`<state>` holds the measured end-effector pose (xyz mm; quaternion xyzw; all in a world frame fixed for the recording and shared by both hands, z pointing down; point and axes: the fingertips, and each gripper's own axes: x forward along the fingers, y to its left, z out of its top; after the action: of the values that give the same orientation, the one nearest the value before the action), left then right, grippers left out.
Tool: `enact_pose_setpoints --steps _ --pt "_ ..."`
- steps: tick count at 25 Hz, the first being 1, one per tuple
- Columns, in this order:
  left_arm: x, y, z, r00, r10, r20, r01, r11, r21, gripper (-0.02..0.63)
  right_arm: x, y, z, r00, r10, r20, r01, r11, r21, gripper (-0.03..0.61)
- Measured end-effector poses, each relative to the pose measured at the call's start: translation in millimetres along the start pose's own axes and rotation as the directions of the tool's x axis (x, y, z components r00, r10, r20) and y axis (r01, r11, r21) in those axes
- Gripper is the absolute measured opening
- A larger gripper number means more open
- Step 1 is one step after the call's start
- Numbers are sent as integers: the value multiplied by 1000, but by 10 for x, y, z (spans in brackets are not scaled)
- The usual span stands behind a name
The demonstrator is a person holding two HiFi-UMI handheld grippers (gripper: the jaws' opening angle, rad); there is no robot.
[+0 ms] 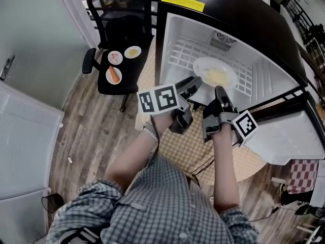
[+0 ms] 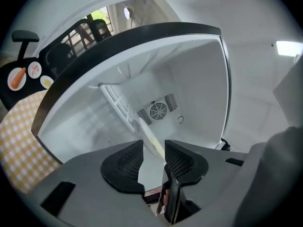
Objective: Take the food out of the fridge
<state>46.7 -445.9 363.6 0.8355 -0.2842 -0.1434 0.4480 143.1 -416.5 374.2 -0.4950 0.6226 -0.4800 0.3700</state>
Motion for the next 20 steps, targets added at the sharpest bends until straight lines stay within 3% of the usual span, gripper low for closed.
enact_pose_setpoints --steps 4,10,12,20 --pt "75 33 -16 1000 -16 17 17 995 -96 140 -39 1 -17 1000 -4 -12 4 1000 -16 31" --pt "153 89 -14 1000 -2 16 4 992 -130 112 -46 -21 -25 1000 -13 -19 12 1000 -25 31" --pt "181 75 -2 1000 -24 15 26 989 -149 70 -42 -16 -13 1000 -12 -19 12 999 -40 31" --pt "211 93 24 997 -64 39 72 965 -251 57 -67 -33 82 1000 -13 10 13 999 -36 31"
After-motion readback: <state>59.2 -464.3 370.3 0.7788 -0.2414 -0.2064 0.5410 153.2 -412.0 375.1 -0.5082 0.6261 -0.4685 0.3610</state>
